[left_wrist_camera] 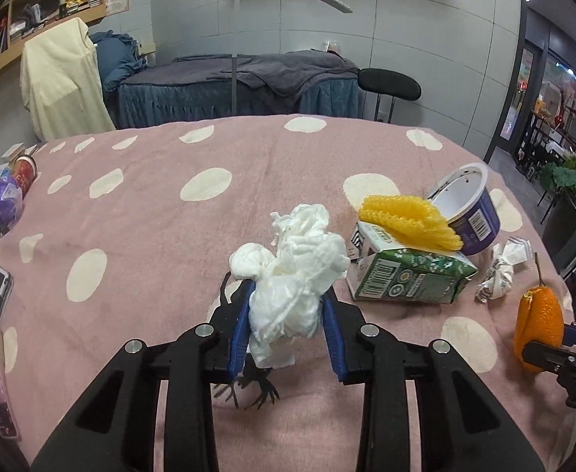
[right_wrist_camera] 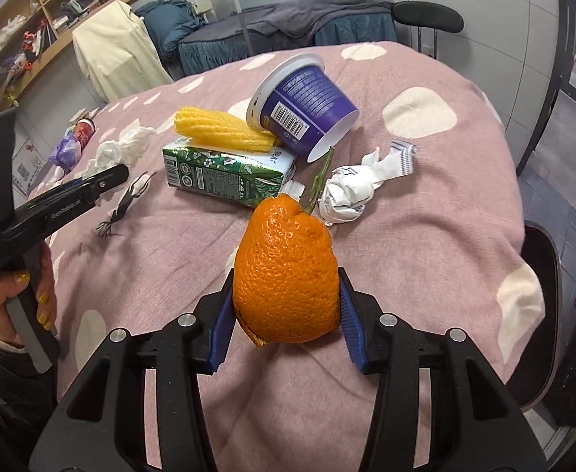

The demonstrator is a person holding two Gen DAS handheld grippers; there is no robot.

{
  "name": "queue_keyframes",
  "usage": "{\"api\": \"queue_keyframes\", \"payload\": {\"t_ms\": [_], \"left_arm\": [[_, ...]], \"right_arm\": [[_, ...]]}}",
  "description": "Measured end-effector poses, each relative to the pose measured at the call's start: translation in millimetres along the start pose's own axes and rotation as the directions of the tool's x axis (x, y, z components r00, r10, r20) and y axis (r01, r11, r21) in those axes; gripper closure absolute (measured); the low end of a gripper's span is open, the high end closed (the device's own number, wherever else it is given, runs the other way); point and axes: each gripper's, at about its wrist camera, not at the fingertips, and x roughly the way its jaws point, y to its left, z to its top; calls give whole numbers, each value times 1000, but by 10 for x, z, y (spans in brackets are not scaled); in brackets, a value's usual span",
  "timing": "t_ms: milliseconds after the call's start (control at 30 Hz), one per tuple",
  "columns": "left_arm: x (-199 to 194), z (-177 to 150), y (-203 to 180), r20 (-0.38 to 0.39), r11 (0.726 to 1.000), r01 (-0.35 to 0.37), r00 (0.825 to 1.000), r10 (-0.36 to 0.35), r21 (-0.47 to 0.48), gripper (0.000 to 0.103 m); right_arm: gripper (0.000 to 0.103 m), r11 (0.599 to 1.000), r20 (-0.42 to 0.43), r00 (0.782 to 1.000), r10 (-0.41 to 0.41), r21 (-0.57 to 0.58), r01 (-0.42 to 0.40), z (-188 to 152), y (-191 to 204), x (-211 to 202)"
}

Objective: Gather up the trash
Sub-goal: 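Grasp the white tissue with the left gripper while the right lifts the orange, then carry the orange over the bin and release it from the right gripper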

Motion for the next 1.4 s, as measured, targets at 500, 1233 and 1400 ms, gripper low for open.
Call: {"api": "queue_keyframes", "payload": {"t_ms": [500, 1233, 1400], "left_arm": [[-507, -152, -822, 59, 977, 179, 981, -186, 113, 70], [-452, -396, -2318, -70, 842, 437, 896, -438, 317, 70], [-403, -435, -2508, -111, 819, 469, 881, -459, 332, 70]], "right_arm": [[55, 988, 152, 986, -71, 146, 48, -319, -462, -533], [55, 849, 109, 939, -327, 470, 241, -1021, -1831, -818], [55, 824, 69, 934, -350, 498, 272, -1070, -2061, -675]]}}
